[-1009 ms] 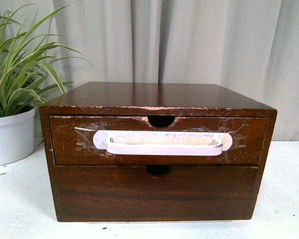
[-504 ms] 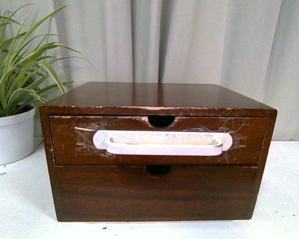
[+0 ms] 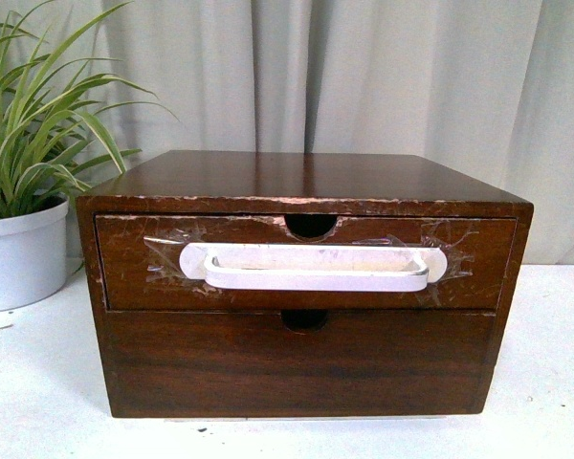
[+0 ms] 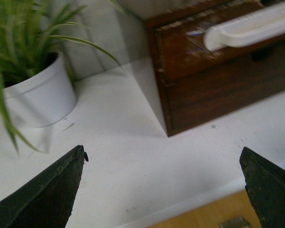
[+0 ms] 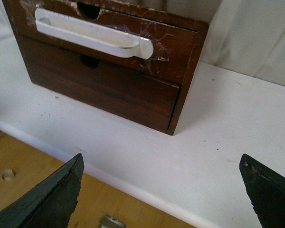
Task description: Open drawer
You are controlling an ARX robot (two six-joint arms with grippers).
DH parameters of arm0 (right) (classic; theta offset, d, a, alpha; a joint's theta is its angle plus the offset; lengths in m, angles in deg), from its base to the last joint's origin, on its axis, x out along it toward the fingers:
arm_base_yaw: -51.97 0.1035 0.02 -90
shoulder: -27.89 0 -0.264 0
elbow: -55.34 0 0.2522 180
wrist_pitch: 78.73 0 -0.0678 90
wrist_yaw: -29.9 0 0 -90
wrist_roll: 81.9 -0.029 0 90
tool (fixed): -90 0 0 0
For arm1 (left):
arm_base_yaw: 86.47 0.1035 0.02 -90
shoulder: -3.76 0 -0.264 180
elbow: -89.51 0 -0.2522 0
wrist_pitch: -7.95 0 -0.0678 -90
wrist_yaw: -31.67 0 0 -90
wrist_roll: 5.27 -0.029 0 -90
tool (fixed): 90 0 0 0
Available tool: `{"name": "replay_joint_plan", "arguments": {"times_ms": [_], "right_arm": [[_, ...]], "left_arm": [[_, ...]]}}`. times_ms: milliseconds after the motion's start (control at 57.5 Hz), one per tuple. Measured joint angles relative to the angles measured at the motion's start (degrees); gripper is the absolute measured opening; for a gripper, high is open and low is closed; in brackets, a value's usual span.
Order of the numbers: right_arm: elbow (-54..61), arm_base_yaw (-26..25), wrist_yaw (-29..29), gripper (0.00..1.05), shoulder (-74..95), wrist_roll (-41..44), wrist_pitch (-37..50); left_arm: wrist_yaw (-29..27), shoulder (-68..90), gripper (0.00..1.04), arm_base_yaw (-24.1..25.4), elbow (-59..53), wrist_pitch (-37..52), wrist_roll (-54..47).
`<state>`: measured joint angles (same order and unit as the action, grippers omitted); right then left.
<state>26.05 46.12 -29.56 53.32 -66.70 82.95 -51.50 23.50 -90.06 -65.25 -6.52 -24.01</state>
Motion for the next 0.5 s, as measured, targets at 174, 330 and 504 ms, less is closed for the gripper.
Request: {"name": "replay_joint_plan", "arguments": {"times_ms": [174,330,504], "right_arm": [[-12.15,3.85,-1.75,0.96,13.38,14.82,-5.70],[-18.40,8.55,-6.49,0.96,19.98,22.18,-6.67],[-24.50,13.51,-11.30,0.96,27.91,26.51,-6.91]], "left_arm": [[12.72,19.98,0.98,-1.60,12.07,-7.10,-22.86],[14.56,28.52,0.98,-5.51,21.03,-10.54,-30.25],[15.06,37.35,0.98,-8.50,29.33,-13.66,-32.50]]}}
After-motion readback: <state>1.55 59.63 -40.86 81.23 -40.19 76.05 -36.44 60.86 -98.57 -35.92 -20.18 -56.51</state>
